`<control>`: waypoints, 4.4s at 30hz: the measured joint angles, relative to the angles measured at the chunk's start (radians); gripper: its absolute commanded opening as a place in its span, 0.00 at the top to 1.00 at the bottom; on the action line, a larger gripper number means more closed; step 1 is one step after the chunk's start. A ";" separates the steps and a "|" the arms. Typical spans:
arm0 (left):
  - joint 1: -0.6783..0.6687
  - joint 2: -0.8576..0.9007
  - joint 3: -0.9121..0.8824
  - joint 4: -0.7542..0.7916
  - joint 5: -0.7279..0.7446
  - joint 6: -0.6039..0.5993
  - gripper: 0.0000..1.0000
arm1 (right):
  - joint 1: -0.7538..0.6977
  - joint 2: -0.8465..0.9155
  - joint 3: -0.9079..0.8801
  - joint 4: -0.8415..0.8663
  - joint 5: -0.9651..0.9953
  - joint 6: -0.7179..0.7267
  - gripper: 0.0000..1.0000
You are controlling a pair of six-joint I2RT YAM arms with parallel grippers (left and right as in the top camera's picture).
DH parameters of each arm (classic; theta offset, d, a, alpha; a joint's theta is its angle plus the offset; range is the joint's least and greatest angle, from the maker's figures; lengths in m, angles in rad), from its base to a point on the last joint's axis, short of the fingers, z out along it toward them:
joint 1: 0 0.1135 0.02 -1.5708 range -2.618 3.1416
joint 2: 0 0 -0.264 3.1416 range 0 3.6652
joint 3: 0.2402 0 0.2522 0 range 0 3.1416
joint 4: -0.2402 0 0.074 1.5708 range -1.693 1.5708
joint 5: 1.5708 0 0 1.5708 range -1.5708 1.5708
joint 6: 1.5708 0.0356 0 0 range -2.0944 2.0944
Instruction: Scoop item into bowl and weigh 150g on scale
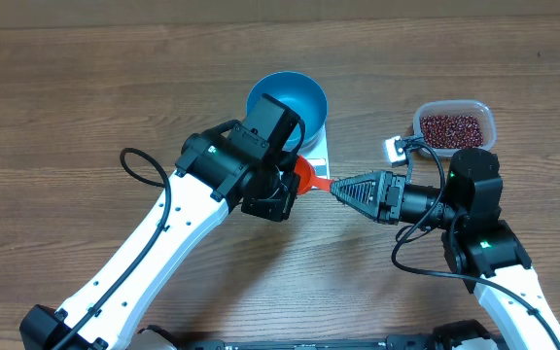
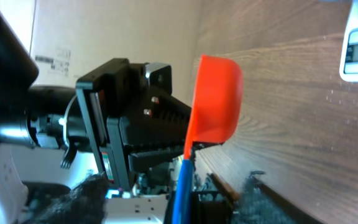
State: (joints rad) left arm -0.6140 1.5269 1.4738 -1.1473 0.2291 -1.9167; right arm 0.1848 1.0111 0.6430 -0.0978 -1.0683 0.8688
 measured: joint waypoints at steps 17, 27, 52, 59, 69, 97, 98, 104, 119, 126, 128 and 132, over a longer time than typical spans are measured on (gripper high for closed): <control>0.000 0.000 0.000 0.000 0.003 0.000 0.96 | 0.000 0.000 0.000 0.000 0.002 -0.001 0.75; 0.000 0.000 0.001 0.000 0.006 0.000 0.96 | 0.000 0.000 0.000 -0.002 0.006 -0.003 0.96; 0.000 0.000 0.001 -0.006 0.010 0.031 0.00 | 0.000 0.000 0.000 -0.047 0.011 -0.035 0.96; 0.000 0.000 0.001 -0.056 0.010 0.111 0.01 | 0.000 0.000 0.000 -0.195 0.050 -0.124 0.96; 0.000 0.000 0.001 -0.072 0.010 0.331 0.00 | 0.000 0.000 0.000 -0.322 0.184 -0.227 0.96; 0.000 0.000 0.001 -0.133 -0.163 1.314 0.01 | 0.000 0.002 0.177 -0.729 0.584 -0.305 0.96; 0.000 0.000 0.001 -0.133 -0.171 1.319 0.00 | 0.000 0.002 0.195 -0.750 0.600 -0.307 0.96; 0.000 0.000 0.001 -0.133 -0.195 1.326 0.00 | 0.000 0.002 0.295 -0.888 0.706 -0.319 0.96; 0.000 0.000 0.001 -0.132 -0.249 1.348 0.01 | 0.000 0.003 0.545 -1.191 0.906 -0.323 0.96; 0.000 0.000 0.001 -0.132 -0.252 1.348 0.00 | 0.000 0.003 0.636 -1.261 1.017 -0.323 0.96; 0.000 0.000 0.001 -0.126 -0.249 1.347 0.01 | 0.000 0.003 0.645 -1.265 1.040 -0.323 0.96; 0.000 0.000 0.001 -0.101 -0.244 1.347 0.00 | 0.000 0.003 0.646 -1.277 1.064 -0.323 0.96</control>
State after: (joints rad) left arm -0.6140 1.5269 1.4746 -1.2480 -0.0147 -0.5701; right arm 0.1848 1.0145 1.2888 -1.3750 -0.0044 0.5453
